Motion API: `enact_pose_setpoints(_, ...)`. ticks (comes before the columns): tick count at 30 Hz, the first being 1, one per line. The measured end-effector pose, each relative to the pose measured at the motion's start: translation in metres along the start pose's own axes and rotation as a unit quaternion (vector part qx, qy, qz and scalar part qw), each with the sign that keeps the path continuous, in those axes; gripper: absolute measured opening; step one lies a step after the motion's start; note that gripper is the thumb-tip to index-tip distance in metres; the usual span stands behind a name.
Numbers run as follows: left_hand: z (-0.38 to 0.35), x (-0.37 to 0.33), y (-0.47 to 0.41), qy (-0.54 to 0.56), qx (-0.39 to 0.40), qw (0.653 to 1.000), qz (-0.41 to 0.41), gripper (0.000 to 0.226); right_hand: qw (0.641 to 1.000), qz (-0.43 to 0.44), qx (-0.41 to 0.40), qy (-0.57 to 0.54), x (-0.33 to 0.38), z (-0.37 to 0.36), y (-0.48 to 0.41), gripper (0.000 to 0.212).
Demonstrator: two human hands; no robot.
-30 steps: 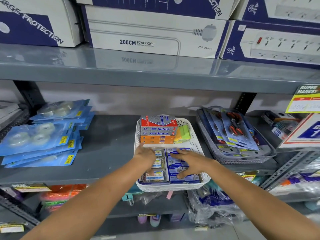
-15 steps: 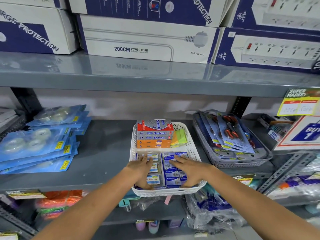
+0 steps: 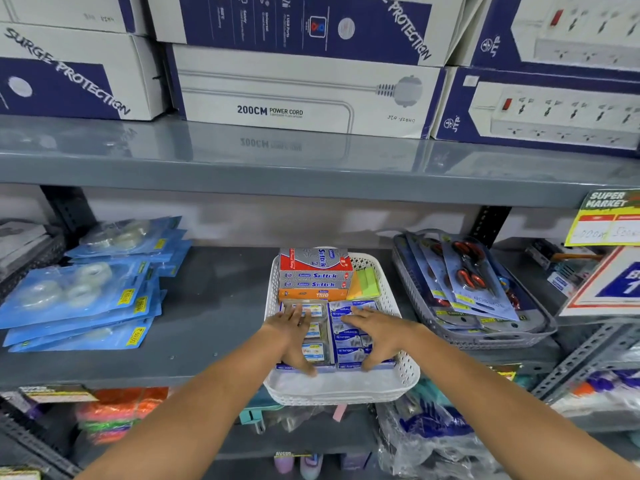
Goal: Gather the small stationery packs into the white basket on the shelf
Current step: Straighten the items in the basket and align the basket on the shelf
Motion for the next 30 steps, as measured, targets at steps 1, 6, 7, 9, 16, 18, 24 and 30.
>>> enact_pose_setpoints(1,-0.001,0.0,-0.002,-0.003,0.002,1.0,0.002,0.122,1.0,-0.003,-0.003,-0.007,-0.001,0.001,-0.001,0.112)
enact_pose_setpoints(6,-0.009,0.002,-0.006,-0.005,-0.001,1.0,0.005,0.121,1.0,-0.004,-0.01,-0.011,-0.002,-0.002,-0.003,0.112)
enact_pose_setpoints(7,-0.011,0.002,-0.006,-0.013,-0.003,1.0,0.006,0.121,1.0,-0.004,-0.009,-0.009,-0.002,-0.003,-0.003,0.112)
enact_pose_setpoints(9,-0.015,0.0,-0.008,-0.026,-0.012,1.0,0.008,0.123,1.0,-0.005,-0.008,-0.008,-0.003,-0.004,-0.003,0.112)
enact_pose_setpoints(16,-0.018,0.003,0.008,0.042,-0.147,0.988,0.001,0.125,0.968,0.03,-0.138,-0.206,0.003,0.004,0.023,0.093)
enact_pose_setpoints(18,-0.018,0.007,0.025,0.148,-0.238,0.96,-0.001,0.113,0.909,0.035,-0.27,-0.314,0.007,0.003,0.042,0.075)
enact_pose_setpoints(24,-0.066,-0.003,0.07,0.771,-0.294,0.564,0.041,0.061,0.66,-0.05,-0.419,-0.622,0.023,-0.051,0.085,0.046)
enact_pose_setpoints(30,-0.102,-0.03,0.066,0.824,-0.277,0.493,0.01,0.046,0.59,-0.097,-0.399,-0.695,0.034,-0.091,0.086,0.038)
Point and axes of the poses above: each hand's wrist, its own y-axis away from the middle knuckle, its own z-axis out of the back of the hand, x = y × z, the point moved 1 cm from there along -y, towards the middle knuckle, and after that the axes turned 2 degrees about z, right-handed, at the moved point
